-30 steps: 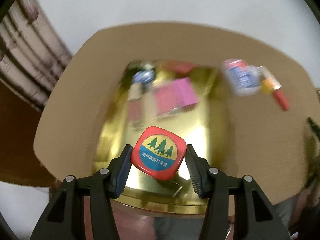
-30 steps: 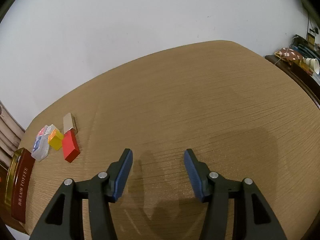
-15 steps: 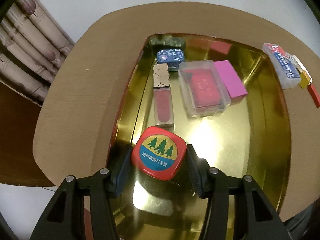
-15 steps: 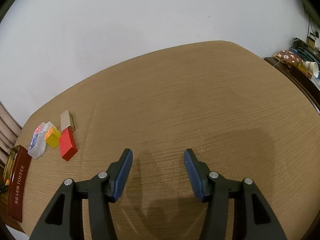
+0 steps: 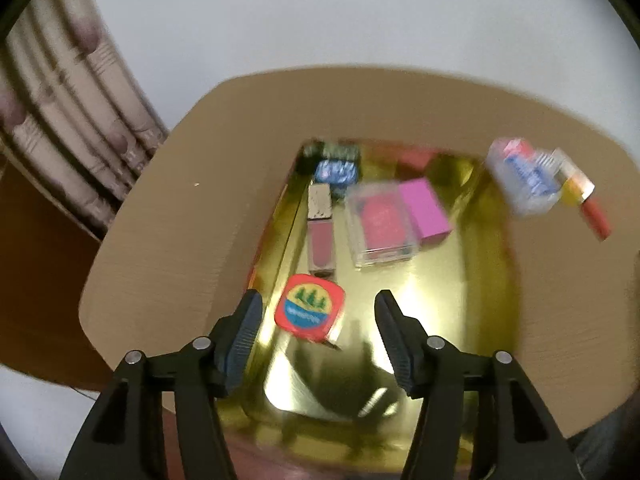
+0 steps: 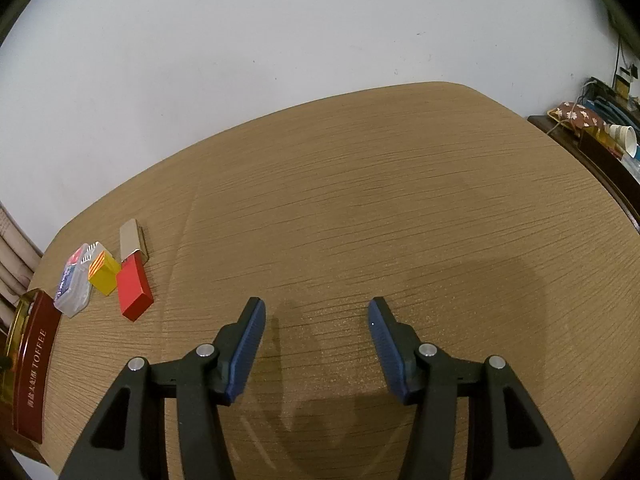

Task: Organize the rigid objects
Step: 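Carry the tape measure into the tin and open the left gripper, then grasp the red block with the right gripper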

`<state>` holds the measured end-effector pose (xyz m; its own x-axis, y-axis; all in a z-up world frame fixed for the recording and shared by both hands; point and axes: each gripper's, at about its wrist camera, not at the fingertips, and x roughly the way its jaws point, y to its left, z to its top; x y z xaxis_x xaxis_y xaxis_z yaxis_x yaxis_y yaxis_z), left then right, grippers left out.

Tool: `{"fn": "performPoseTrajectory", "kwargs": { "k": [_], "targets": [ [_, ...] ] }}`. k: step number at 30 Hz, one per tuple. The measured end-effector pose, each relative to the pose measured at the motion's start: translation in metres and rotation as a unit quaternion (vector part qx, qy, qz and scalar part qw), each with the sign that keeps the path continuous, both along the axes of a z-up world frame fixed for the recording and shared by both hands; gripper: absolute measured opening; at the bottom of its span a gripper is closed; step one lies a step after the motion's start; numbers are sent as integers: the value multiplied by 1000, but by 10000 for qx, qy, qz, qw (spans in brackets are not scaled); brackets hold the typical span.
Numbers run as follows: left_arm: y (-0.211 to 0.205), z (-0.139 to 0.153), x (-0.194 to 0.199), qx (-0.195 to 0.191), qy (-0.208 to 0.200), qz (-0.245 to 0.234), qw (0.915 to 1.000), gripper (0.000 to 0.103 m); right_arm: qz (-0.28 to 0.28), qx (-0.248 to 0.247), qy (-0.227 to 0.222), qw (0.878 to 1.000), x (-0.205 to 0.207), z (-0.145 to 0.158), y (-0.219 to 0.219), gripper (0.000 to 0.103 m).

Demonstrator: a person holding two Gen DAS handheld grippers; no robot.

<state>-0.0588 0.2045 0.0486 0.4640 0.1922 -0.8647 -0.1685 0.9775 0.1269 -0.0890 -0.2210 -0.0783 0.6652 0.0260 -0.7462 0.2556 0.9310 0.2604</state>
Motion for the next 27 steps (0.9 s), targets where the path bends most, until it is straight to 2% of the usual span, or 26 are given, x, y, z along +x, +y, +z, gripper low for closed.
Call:
{"fn": "performPoseTrajectory", "kwargs": {
  "k": [5, 7, 10, 13, 17, 20, 26, 27],
  "targets": [
    [-14, 28, -62, -605, -801, 292, 9945, 67, 191, -243, 91, 9995, 4, 3, 12, 57],
    [-18, 28, -85, -847, -999, 377, 9907, 67, 664, -325, 132, 9972, 7, 7, 28, 57],
    [-24, 20, -111, -982, -1034, 482, 9886, 69, 1486, -416, 77, 9880, 11, 23, 63, 57],
    [-34, 15, -130, -897, -1074, 604, 9883, 69, 2188, -400, 18, 9750, 24, 39, 95, 57],
    [-40, 8, -142, -807, -996, 546, 9902, 73, 2677, -598, 287, 9612, 55, 40, 126, 57],
    [-44, 8, -144, -695, -971, 370, 9922, 79, 2733, -741, 431, 9581, 74, 36, 135, 57],
    [-59, 0, -145, -361, -910, -8, 9952, 80, 2931, -746, 797, 9498, 100, 21, 149, 57],
    [-62, -2, -143, -304, -860, -70, 9958, 80, 2914, -836, 833, 9493, 102, 19, 149, 54]
  ]
}}
